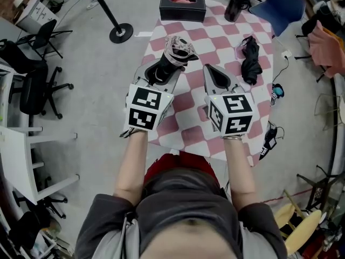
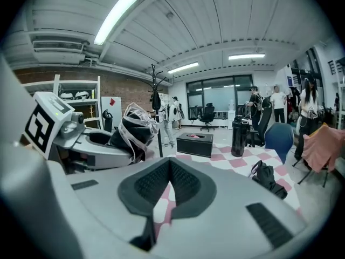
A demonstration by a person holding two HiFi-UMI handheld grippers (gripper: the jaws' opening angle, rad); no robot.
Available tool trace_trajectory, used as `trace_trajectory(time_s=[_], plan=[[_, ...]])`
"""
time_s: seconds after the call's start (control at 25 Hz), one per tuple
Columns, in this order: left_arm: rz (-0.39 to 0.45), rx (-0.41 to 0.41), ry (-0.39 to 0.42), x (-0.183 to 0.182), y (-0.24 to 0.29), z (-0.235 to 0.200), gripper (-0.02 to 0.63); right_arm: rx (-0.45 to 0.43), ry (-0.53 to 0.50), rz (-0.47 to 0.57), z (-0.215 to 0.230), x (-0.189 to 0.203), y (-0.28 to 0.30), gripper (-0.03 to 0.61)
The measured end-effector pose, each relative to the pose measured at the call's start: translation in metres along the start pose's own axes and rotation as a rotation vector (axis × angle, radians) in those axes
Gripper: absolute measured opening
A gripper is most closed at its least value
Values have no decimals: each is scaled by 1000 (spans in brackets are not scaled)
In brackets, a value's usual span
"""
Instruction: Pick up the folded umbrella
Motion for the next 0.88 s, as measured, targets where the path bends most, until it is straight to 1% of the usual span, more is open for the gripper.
trace_trajectory(time_s=[0.56,0.88], plan=[[139,15,-134,-2,-60,14,192,59,51,45,-25,-9,-46,17],[188,4,-167,-2,-93,21,192,65,63,74,-45,-14,-69,17]])
Point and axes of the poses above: the fingertips, and each gripper's own axes: y forward along the fingers, z to its right, x out of its underside, the point moved 3 cm from there along -y, backward along the fingers, and after that the axes turned 14 degrees about -y, right-handed, at the moved point
